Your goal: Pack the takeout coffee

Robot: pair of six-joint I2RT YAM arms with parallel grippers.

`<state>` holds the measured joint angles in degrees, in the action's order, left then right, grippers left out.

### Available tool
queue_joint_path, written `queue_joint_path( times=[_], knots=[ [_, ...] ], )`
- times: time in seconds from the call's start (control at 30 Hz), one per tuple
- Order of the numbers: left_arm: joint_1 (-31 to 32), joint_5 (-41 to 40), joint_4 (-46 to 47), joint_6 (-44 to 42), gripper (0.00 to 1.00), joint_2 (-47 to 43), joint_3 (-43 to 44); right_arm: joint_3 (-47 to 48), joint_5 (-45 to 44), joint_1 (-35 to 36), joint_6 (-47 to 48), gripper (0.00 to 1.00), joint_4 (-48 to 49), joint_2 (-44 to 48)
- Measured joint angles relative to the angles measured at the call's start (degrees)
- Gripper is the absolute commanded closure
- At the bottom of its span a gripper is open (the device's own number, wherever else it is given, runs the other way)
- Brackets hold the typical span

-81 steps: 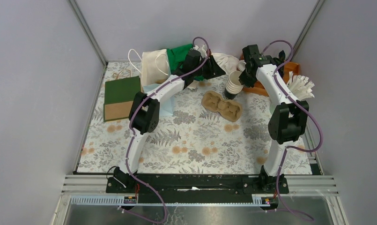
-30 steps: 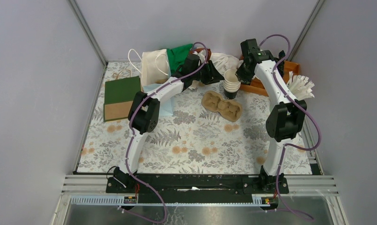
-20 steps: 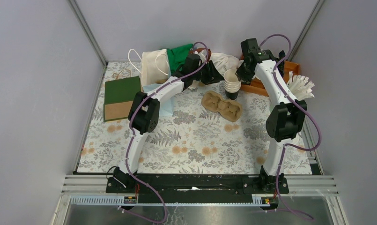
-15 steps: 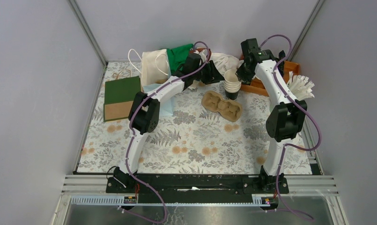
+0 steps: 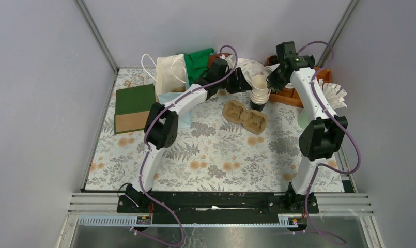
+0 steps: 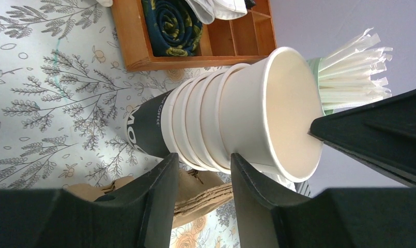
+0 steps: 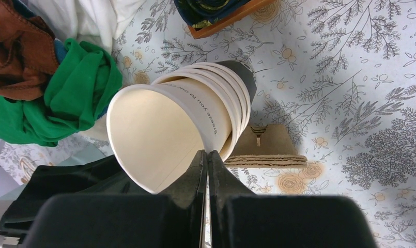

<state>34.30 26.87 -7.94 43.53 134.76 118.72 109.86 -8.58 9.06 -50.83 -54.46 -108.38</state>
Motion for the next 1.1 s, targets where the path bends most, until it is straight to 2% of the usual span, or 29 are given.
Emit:
queue_joint_path(
  times=[0.23, 0.4, 0.53, 0.8, 0.9, 1.1],
  knots=[
    [0.8, -0.5, -0.6, -0.9, 0.52, 0.0, 0.2, -0.2, 1.2, -1.1, -0.3, 1.00, 0.3, 1.4],
    [0.9, -0.7, -2.8, -1.5, 0.47, 0.0, 1.7, 6.2, 1.2, -1.1, 1.4, 1.00, -1.1, 1.4],
    [0.9, -1.1, -3.2, -2.2, 0.43, 0.0, 4.5, 9.6, 1.1, -1.1, 4.2, 1.00, -1.1, 3.1],
    [0.9, -2.2, -7.4, -5.2, 0.40, -2.6, 6.1, 9.8, 1.8, -1.1, 11.7, 1.00, -4.5, 9.6],
    [0.9, -2.8, -10.1, -7.2, 0.38, -7.0, 3.6, 7.7, 3.7, -1.1, 14.4, 1.00, -5.6, 12.9],
    [0.9, -5.2, -15.0, -11.1, 0.36, -23.1, -9.0, -5.8, 8.2, 0.5, 18.6, 1.00, -6.1, 21.8]
  ],
)
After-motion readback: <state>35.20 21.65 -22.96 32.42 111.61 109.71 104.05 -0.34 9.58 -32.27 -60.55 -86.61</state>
